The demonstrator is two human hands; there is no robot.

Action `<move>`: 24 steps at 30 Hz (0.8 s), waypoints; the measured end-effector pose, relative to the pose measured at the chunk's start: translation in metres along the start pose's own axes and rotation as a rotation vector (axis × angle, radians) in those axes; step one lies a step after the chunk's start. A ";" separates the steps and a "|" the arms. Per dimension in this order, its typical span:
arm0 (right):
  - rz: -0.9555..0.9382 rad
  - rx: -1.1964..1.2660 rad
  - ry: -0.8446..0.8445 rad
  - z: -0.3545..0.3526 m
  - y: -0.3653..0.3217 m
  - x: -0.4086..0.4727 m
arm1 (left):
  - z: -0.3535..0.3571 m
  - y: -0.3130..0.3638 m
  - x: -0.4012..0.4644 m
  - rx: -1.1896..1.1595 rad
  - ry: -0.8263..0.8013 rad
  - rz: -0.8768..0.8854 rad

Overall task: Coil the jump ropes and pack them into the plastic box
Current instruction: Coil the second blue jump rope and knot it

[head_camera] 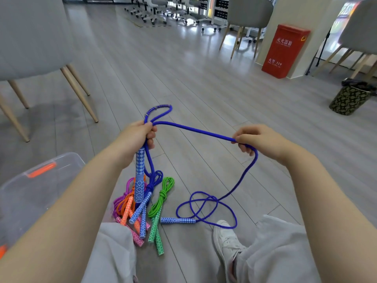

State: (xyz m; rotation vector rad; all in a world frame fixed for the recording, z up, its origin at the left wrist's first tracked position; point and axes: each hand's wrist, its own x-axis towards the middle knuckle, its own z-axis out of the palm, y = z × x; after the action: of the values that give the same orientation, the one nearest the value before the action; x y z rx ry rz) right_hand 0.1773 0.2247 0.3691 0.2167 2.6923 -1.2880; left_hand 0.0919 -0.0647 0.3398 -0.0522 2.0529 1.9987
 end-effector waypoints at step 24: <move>-0.259 0.178 0.168 0.105 -0.049 0.008 | 0.050 -0.018 -0.019 -0.090 -0.334 -0.014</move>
State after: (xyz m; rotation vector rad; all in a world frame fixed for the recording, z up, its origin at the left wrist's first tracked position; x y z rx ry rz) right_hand 0.1678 0.1132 0.3397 -0.0065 2.8179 -1.6548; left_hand 0.1225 -0.0195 0.3259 0.2332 1.7496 1.9375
